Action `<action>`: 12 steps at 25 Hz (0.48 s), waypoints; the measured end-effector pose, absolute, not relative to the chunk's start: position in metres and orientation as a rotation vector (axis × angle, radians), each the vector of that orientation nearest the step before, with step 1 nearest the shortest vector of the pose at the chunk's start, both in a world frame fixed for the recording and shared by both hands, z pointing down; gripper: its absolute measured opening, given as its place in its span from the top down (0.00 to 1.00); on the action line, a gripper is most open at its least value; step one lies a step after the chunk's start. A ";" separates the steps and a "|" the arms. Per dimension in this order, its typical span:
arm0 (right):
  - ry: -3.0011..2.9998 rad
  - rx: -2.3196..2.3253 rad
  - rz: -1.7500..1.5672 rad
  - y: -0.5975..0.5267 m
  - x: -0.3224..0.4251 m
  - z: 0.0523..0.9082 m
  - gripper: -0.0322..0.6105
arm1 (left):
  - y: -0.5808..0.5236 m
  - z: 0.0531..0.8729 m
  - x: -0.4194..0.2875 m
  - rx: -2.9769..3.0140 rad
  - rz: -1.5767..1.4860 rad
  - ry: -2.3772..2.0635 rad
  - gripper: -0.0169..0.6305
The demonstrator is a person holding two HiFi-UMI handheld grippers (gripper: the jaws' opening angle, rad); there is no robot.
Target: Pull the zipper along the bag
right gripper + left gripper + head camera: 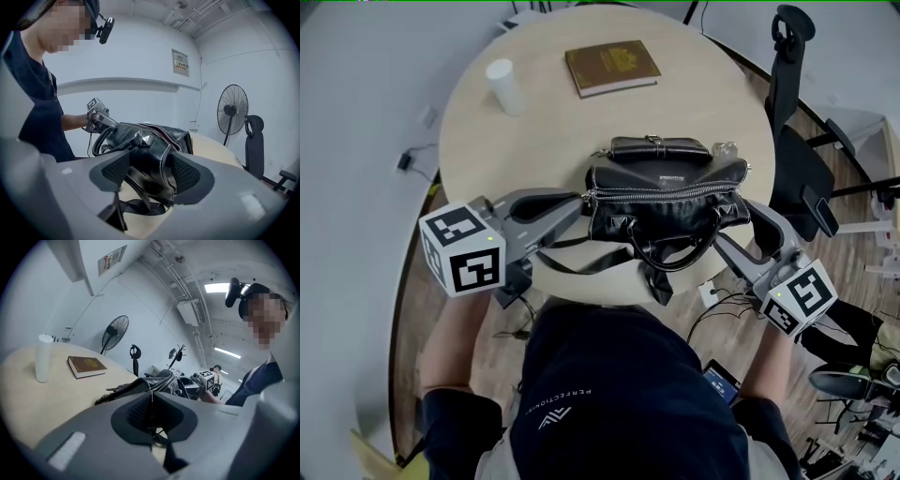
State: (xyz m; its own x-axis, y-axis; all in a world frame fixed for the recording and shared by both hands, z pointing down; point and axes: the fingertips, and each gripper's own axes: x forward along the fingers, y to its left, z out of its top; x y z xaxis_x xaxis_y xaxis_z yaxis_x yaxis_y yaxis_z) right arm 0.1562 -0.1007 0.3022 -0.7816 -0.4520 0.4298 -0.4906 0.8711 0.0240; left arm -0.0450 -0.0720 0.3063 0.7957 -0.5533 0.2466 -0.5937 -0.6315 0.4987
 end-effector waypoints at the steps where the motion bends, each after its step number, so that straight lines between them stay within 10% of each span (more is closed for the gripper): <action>1: -2.612 0.692 0.124 -0.101 0.157 0.303 0.51 | -0.072 0.305 -0.044 2.400 0.079 -0.838 0.93; 12: -2.623 0.694 0.119 -0.099 0.159 0.306 0.52 | -0.074 0.282 -0.027 2.419 0.074 -0.776 0.93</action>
